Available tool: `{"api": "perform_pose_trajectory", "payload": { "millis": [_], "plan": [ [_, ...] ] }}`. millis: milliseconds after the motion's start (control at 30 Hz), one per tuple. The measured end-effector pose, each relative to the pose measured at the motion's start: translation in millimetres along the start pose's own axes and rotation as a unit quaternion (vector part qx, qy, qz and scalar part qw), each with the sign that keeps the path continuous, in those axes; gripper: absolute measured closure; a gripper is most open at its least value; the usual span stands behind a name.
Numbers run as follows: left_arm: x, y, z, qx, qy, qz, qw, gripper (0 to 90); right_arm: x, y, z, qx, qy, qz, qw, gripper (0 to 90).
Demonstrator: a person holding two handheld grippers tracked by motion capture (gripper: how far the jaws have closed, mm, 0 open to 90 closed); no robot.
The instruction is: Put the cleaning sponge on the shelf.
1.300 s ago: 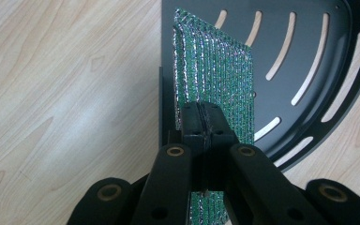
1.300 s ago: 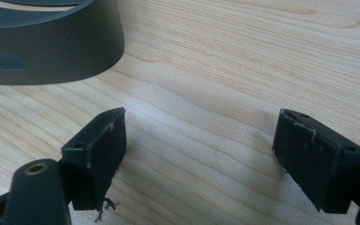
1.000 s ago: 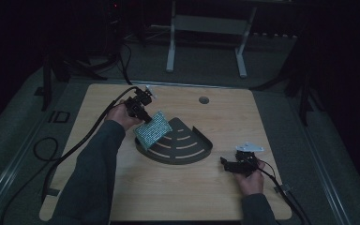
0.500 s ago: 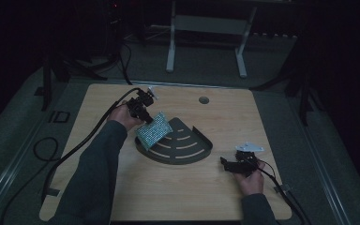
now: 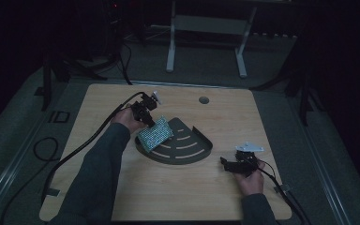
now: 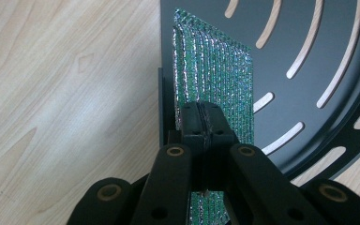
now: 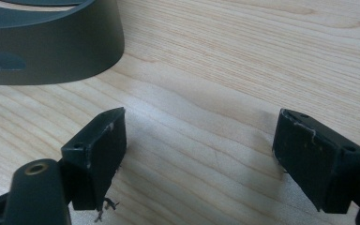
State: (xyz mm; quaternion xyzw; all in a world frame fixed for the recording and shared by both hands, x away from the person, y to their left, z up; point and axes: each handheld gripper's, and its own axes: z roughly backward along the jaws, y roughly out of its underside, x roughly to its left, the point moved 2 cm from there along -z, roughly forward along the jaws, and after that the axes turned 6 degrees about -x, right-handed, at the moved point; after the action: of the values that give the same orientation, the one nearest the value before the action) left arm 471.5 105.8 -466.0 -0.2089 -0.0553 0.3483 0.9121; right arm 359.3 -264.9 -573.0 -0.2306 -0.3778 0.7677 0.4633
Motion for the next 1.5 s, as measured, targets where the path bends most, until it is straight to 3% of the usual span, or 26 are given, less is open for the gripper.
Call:
{"api": "perform_pose_trajectory", "payload": {
  "millis": [1100,1367,1500],
  "plan": [
    [-1.7,3.3,-16.0,0.037,-0.015,-0.006,0.9992,89.7,0.0,0.0,0.0,0.000,0.000,0.000,1.0000,17.4],
    [-0.8,4.2,-13.1,0.032,-0.016,-0.003,0.9994,89.7,0.0,0.0,0.0,0.000,0.000,0.000,1.0000,17.4],
    [0.2,5.6,-8.1,0.024,-0.020,-0.003,0.9995,82.7,0.0,0.0,0.0,0.000,0.000,0.000,1.0000,17.4]
  ]
}}
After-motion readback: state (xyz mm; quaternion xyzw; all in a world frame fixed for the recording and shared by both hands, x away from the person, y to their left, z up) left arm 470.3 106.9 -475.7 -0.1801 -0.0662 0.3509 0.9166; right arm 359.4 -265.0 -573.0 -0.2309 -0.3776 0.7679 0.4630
